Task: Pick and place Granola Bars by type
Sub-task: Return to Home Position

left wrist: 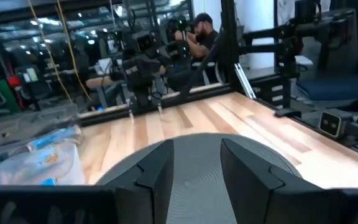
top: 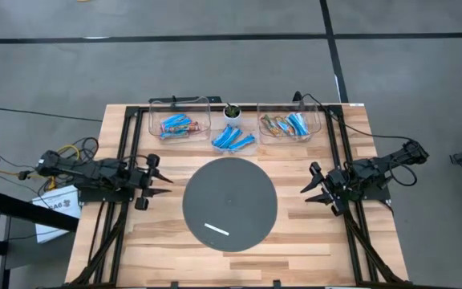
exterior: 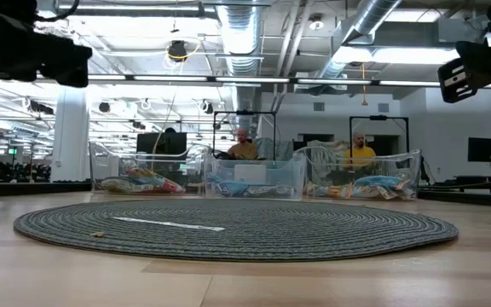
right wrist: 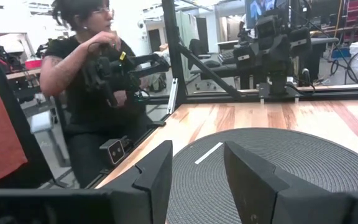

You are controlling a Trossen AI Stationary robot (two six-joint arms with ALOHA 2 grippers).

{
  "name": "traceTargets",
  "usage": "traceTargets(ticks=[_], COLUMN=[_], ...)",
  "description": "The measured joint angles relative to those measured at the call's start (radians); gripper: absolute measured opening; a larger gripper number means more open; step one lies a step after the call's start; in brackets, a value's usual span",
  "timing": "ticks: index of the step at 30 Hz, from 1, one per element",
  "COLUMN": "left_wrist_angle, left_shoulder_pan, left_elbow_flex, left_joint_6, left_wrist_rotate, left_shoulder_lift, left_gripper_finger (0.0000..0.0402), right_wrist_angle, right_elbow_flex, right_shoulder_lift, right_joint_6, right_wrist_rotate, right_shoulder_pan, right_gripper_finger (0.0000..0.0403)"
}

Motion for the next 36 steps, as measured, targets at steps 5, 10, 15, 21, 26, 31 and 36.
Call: traceTargets(ticks=[5, 10, 15, 21, 26, 31, 36], left_wrist_angle=[0.020, 0.027, 0.023, 0.018, 0.017, 0.017, 0.017], left_shoulder_pan=[0.002, 0.002, 0.002, 0.002, 0.002, 0.002, 0.002], left_elbow_flex=[0.000, 0.000, 0.000, 0.000, 0.000, 0.000, 0.000], left_joint_6=[0.011, -0.012, -0.015, -0.016, -0.017, -0.017, -0.017], left_wrist_rotate=[0.110, 0.145, 0.118, 0.098, 0.096, 0.096, 0.096], left_shoulder_lift=[-0.005, -0.004, -0.004, -0.004, -0.004, -0.004, -0.004], left_gripper_finger=[0.0126, 0.0126, 0.0126, 0.0126, 0.0126, 0.0126, 0.0126], right_wrist_angle=[0.000, 0.000, 0.000, 0.000, 0.000, 0.000, 0.000], right_elbow_flex=[0.000, 0.000, 0.000, 0.000, 0.000, 0.000, 0.000], right_shoulder_lift=[0.000, 0.000, 0.000, 0.000, 0.000, 0.000, 0.000], right_joint_6=[0.000, 0.000, 0.000, 0.000, 0.000, 0.000, 0.000], right_wrist_rotate=[0.000, 0.000, 0.000, 0.000, 0.000, 0.000, 0.000], right_shoulder_pan=[0.000, 0.000, 0.000, 0.000, 0.000, 0.000, 0.000], right_gripper_finger=[0.0141, 0.0139, 0.0141, 0.0140, 0.0137, 0.0139, 0.0137])
